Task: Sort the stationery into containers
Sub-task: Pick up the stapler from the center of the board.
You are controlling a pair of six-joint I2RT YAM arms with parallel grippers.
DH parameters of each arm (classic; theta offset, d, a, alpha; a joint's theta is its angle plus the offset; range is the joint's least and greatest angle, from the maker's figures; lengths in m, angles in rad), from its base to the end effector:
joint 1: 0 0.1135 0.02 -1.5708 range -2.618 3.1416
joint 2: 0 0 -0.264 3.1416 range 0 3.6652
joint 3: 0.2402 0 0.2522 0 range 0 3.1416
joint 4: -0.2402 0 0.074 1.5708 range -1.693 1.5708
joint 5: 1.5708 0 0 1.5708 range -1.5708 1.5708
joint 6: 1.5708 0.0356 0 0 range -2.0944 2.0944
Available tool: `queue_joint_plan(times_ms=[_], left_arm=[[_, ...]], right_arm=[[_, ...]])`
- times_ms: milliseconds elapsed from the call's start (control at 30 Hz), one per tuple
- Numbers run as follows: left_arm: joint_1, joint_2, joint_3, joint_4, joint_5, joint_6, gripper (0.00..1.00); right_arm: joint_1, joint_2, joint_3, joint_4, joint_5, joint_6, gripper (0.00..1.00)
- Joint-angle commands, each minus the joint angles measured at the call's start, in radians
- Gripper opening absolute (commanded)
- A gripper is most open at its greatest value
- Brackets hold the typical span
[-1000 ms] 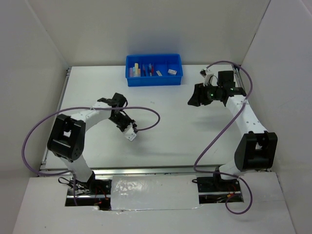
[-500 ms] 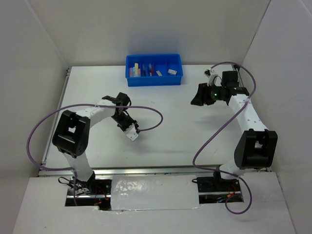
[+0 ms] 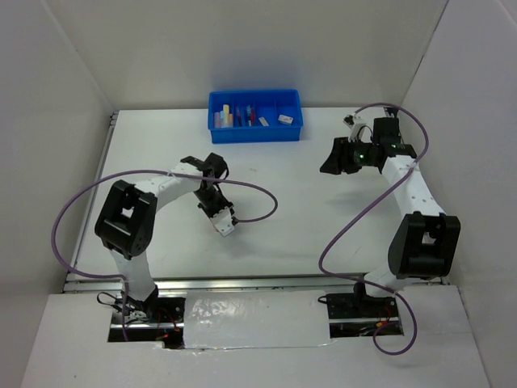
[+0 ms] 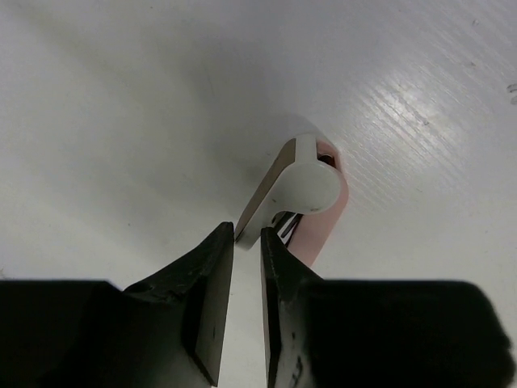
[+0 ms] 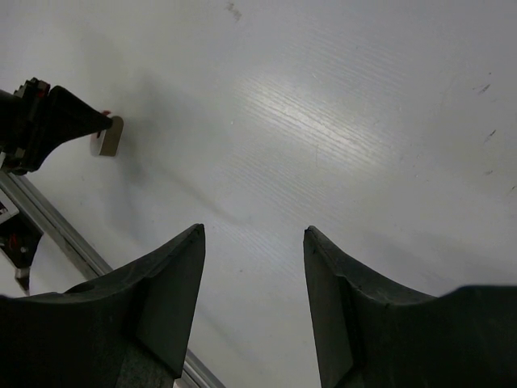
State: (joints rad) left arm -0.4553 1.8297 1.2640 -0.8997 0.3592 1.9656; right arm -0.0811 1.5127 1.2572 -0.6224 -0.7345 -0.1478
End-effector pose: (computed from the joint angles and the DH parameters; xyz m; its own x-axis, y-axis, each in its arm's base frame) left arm 0.2979 -0.1598 0.1813 0.7542 0.5929 -0.2822 0.6533 -0.7208 0.2316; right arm 0.3219 -0.0022 0.2959 -0.7045 -0.0524 -0.7077 -0.4755 0.7752 0.4160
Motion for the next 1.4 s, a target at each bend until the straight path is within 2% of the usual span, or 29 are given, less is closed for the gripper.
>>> queue_joint_plan(times_ms=[0,167,400,467,633,667,833,867,933,967,1067,1100,1133,1167,1200,1267,1333,1367], left_arm=[[-0.020,0.055,-0.018,-0.057,-0.057,0.323,0.32],[-0.055,0.075,-0.021,-0.073,-0.121,0.317,0.26],[-0.071,0.088,0.012,-0.099,-0.109,0.265,0.18],[-0.071,0.094,0.038,-0.114,-0.074,0.213,0.13],[-0.069,0.112,0.152,-0.148,0.050,-0.048,0.01],[-0.066,0.115,0.167,-0.143,0.073,-0.147,0.00],[-0.036,0.121,0.258,-0.102,0.211,-0.457,0.00],[-0.030,0.126,0.270,-0.090,0.233,-0.567,0.00],[-0.007,0.132,0.307,-0.081,0.302,-0.664,0.00],[0.000,0.140,0.328,-0.073,0.340,-0.773,0.00],[0.033,0.149,0.337,0.004,0.406,-1.034,0.00],[0.059,0.143,0.328,0.104,0.409,-1.119,0.00],[0.073,0.117,0.309,0.180,0.411,-1.325,0.00],[0.089,0.096,0.248,0.265,0.394,-1.438,0.00],[0.114,0.071,0.214,0.424,0.376,-1.538,0.00],[0.136,-0.021,0.137,0.577,0.318,-1.845,0.00],[0.142,-0.064,0.082,0.654,0.259,-2.011,0.00],[0.138,-0.081,0.072,0.680,0.122,-2.095,0.00]], right_arm=[[-0.017,0.007,0.050,-0.036,-0.032,-0.013,0.59],[-0.032,0.012,0.054,-0.042,-0.043,-0.018,0.58],[-0.043,0.009,0.056,-0.048,-0.052,-0.027,0.56],[-0.045,0.006,0.054,-0.048,-0.055,-0.029,0.55],[-0.045,0.003,0.048,-0.045,-0.068,-0.019,0.54],[-0.045,0.000,0.047,-0.043,-0.069,-0.016,0.54],[-0.045,-0.011,0.031,-0.019,-0.078,0.011,0.53],[-0.045,-0.014,0.028,-0.014,-0.078,0.028,0.53],[-0.045,-0.025,0.013,0.009,-0.082,0.043,0.53],[-0.045,-0.028,0.007,0.019,-0.080,0.050,0.53],[-0.043,-0.045,-0.010,0.033,-0.069,0.065,0.54],[-0.043,-0.052,-0.016,0.035,-0.063,0.074,0.55],[-0.043,-0.055,-0.018,0.038,-0.053,0.114,0.55],[-0.049,-0.058,-0.022,0.047,-0.054,0.146,0.57],[-0.051,-0.071,-0.030,0.050,-0.060,0.192,0.58],[-0.042,-0.094,-0.041,0.062,-0.068,0.313,0.62],[-0.023,-0.121,-0.045,0.082,-0.051,0.350,0.64],[0.004,-0.158,-0.053,0.111,-0.010,0.364,0.65]])
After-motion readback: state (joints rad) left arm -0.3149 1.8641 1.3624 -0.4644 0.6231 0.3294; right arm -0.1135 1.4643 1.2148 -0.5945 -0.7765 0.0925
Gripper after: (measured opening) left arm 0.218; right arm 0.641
